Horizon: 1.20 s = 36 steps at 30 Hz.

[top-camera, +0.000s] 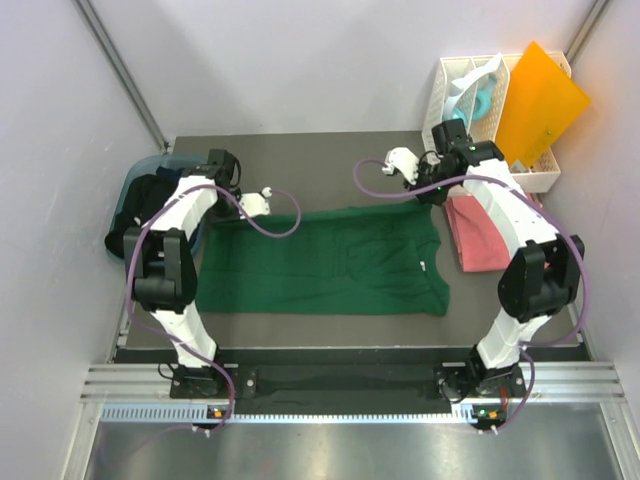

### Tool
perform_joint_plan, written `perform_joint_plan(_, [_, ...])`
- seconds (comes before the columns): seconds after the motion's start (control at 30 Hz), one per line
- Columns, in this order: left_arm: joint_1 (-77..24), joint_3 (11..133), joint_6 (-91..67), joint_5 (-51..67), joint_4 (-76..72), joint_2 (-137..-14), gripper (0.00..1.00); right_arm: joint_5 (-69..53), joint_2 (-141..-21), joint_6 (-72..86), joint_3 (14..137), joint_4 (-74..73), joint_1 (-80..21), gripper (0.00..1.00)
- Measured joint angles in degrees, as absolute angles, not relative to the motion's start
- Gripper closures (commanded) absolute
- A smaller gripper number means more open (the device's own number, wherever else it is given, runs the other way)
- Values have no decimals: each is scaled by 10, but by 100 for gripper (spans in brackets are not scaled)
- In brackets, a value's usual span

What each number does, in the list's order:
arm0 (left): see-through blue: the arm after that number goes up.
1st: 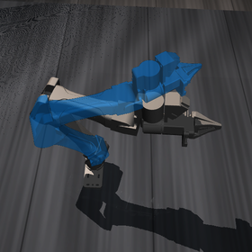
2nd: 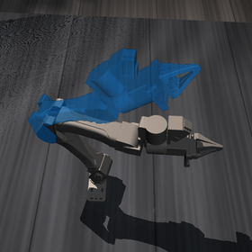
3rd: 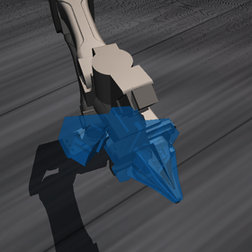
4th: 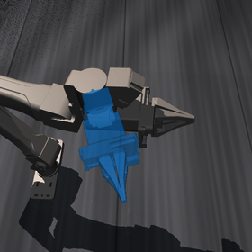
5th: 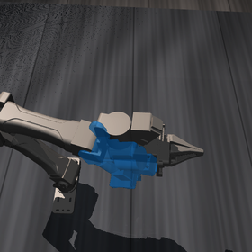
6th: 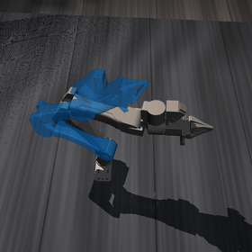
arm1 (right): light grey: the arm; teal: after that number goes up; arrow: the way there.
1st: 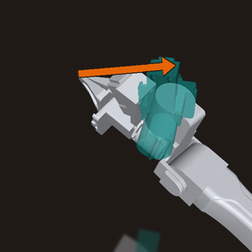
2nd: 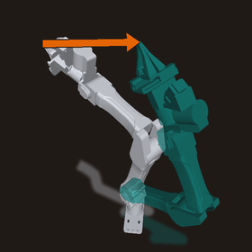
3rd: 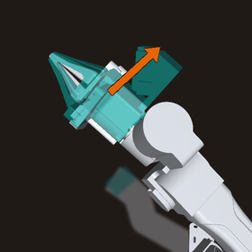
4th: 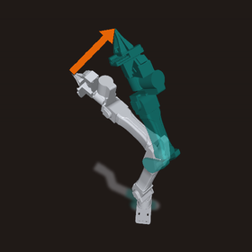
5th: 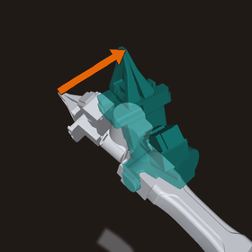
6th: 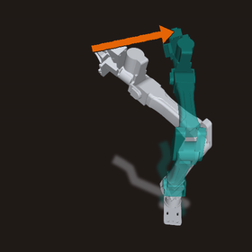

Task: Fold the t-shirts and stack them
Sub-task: Fold the other side of the tshirt into a rectangle

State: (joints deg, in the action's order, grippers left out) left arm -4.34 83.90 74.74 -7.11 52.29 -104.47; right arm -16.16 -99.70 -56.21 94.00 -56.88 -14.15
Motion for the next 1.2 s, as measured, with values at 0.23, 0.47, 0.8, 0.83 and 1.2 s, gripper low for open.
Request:
perform_joint_plan(0.23, [-43, 794, 752, -69, 526, -1010, 100, -159, -953, -602, 879, -603, -156, 100])
perform_joint_plan(0.47, [-44, 768, 761, -69, 528, -986, 100, -136, -911, -630, 767, -609, -209, 100])
perform_joint_plan(0.8, [-44, 722, 769, -70, 532, -951, 100, -112, -874, -630, 722, -603, -265, 100])
perform_joint_plan(0.83, [-44, 715, 770, -70, 533, -947, 100, -110, -872, -630, 721, -602, -265, 100])
perform_joint_plan(1.2, [-43, 657, 773, -71, 533, -930, 100, -95, -844, -628, 683, -595, -307, 100])
